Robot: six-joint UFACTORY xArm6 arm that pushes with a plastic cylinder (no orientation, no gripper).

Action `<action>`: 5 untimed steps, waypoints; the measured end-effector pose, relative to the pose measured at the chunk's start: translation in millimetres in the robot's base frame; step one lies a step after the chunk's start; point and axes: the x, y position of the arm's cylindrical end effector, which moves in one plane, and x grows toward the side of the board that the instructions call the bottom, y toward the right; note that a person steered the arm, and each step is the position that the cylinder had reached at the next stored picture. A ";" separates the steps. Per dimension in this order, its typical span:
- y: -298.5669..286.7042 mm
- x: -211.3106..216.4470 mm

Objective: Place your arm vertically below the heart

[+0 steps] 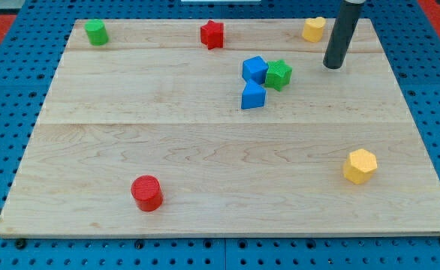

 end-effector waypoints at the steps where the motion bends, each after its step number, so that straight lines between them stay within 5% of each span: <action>1: 0.0 0.0; 5: -22.5 0.0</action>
